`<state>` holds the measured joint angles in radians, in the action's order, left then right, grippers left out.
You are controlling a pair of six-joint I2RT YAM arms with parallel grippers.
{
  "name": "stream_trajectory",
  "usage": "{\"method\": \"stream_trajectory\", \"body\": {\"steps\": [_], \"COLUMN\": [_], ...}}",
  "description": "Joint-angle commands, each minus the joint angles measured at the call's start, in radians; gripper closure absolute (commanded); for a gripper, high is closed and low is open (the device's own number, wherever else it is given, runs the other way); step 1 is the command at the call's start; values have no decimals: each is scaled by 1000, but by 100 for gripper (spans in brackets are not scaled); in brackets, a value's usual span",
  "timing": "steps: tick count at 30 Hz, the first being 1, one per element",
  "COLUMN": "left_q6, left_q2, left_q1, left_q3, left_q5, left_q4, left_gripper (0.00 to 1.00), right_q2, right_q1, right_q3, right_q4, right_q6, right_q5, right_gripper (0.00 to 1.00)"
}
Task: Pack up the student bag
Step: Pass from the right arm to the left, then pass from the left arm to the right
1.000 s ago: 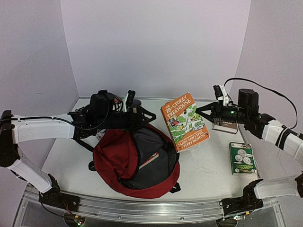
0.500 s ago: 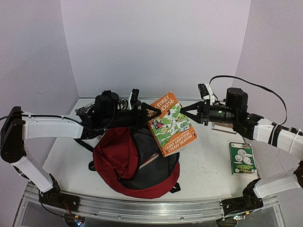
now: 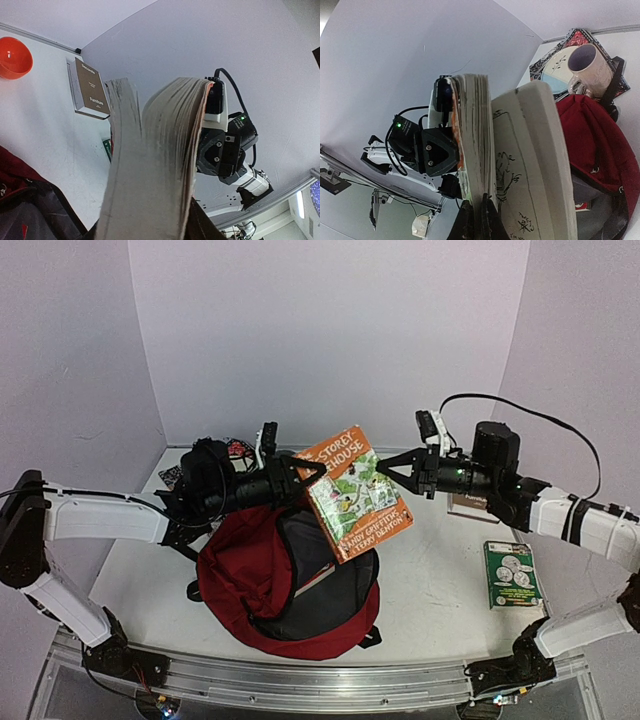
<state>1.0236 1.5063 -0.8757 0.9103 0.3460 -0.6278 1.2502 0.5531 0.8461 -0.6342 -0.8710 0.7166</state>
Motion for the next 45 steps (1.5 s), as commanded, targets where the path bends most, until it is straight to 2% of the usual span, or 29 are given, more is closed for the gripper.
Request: {"method": "stream_trajectory", "body": {"steps": [1, 7, 9, 14, 16, 20, 24, 28, 35, 45], "left_q6": [16, 29, 33, 43, 49, 54, 55, 57, 75, 98], "left_q2": [-79, -102, -115, -159, -180, -205, -221, -228, -210, -201], "left_q1": [-11, -9, -9, 4, 10, 20, 26, 30, 32, 32], "left_q3": [-5, -26, -38, -74, -93, -114, -114, -110, -82, -65], "left_q5": [53, 28, 3, -86, -131, -206, -265, -330, -405, -410], "left_q4": [-157, -176, -179, -181, -181, -184, -190, -199, -245, -305], "left_gripper": [71, 97, 100, 100, 100, 100, 100, 100, 100, 100], "right_q2": [14, 29, 22, -30, -55, -86, -132, -141, -47, 132], "right_q1": [10, 11, 11, 16, 29, 64, 91, 130, 230, 307], "right_q3": [70, 77, 76, 47, 25, -24, -129, -211, -242, -156], "right_q4": [-47, -25, -9, 25, 25, 10, -95, -238, -470, -582], "right_q6": [34, 48, 56, 64, 57, 12, -74, -157, -247, -286], "right_q5": [-21, -42, -66, -174, -216, -308, -388, -416, -441, -426], "right_gripper": [100, 100, 94, 69, 53, 30, 4, 2, 2, 2]}}
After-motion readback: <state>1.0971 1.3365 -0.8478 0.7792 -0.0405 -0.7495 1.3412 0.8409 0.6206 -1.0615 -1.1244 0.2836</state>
